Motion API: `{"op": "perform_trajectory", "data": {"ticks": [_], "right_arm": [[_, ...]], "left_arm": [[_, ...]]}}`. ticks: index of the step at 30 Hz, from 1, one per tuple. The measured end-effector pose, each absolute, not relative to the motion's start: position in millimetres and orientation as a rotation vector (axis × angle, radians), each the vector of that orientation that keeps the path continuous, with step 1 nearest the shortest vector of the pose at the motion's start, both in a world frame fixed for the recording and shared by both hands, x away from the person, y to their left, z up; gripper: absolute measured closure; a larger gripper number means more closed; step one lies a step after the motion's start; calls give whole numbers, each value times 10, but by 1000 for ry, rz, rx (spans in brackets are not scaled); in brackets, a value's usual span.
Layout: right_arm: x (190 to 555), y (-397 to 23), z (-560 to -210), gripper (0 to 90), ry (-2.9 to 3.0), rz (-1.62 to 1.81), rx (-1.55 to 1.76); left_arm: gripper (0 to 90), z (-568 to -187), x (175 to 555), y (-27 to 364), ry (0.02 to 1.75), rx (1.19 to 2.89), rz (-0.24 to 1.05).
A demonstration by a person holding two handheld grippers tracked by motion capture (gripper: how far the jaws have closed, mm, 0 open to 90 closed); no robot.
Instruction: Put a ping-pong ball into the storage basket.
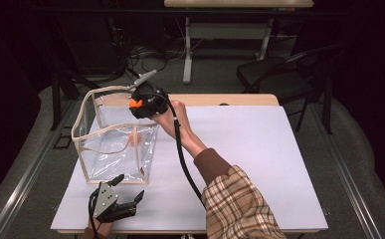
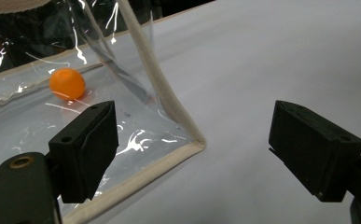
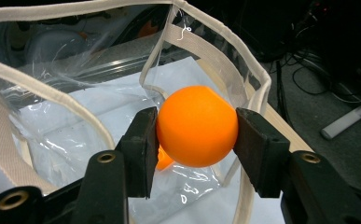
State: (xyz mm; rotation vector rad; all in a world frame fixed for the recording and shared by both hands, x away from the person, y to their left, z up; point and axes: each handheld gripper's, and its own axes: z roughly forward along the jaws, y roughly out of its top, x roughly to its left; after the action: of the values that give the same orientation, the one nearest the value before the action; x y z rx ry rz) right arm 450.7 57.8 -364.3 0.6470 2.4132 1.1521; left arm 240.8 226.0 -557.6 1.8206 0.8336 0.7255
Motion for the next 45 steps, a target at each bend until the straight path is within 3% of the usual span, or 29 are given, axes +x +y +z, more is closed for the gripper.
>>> {"op": "perform_trajectory", "data": {"ticks": [18, 45], "right_arm": [[4885, 816, -3701, 507, 2553, 1040, 632], [4985, 1047, -3838, 504, 2571, 1047, 633]], "left_arm": [[159, -5563, 2388, 2289, 860, 1813, 729], [159, -5569, 2388, 2302, 857, 1813, 718]]}}
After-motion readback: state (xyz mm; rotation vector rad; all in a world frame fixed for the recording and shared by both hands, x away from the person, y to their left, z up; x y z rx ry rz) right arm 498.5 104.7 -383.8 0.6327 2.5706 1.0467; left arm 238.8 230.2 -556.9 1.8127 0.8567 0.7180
